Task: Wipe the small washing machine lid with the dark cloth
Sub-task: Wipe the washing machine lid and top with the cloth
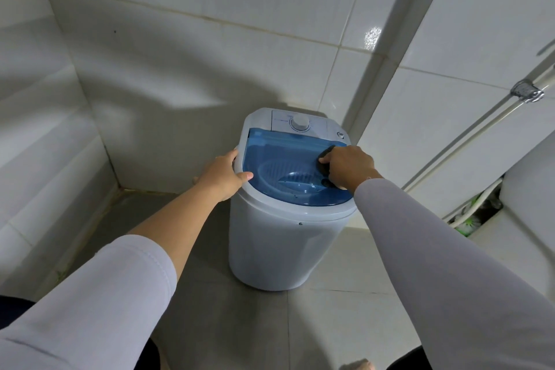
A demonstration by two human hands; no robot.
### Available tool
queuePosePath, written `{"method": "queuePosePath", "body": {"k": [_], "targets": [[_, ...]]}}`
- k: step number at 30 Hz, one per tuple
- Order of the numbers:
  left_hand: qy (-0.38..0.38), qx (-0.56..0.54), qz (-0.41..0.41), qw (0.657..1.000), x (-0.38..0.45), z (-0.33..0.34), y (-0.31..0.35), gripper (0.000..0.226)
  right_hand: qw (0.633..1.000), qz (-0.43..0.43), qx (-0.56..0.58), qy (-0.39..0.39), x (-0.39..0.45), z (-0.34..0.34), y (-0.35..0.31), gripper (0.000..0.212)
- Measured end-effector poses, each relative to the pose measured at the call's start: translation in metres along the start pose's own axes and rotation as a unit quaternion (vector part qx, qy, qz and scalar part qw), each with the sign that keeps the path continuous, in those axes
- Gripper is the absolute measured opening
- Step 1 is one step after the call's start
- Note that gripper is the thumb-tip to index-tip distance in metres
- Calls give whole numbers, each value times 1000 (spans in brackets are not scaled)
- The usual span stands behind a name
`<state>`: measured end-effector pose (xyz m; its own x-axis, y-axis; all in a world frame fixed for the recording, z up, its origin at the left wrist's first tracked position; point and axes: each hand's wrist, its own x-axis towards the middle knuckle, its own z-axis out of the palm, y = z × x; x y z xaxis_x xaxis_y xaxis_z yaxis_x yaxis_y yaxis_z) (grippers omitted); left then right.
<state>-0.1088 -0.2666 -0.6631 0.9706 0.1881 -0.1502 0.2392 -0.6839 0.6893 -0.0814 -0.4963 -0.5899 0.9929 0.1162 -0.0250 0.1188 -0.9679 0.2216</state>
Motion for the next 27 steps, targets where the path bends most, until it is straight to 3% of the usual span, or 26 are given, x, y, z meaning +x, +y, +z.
{"method": "queuePosePath", "body": {"k": [19, 22, 27], "targets": [[18, 22, -5, 1000, -16, -2, 9, 67, 995, 89, 29, -18, -13, -1, 38, 28], [17, 10, -10, 1000, -20, -3, 10, 67, 998, 58, 26, 0, -12, -18, 28, 31], [5, -24, -5, 1000, -29, -6, 11, 65, 996, -73, 51, 20, -11, -45, -22, 42]]}}
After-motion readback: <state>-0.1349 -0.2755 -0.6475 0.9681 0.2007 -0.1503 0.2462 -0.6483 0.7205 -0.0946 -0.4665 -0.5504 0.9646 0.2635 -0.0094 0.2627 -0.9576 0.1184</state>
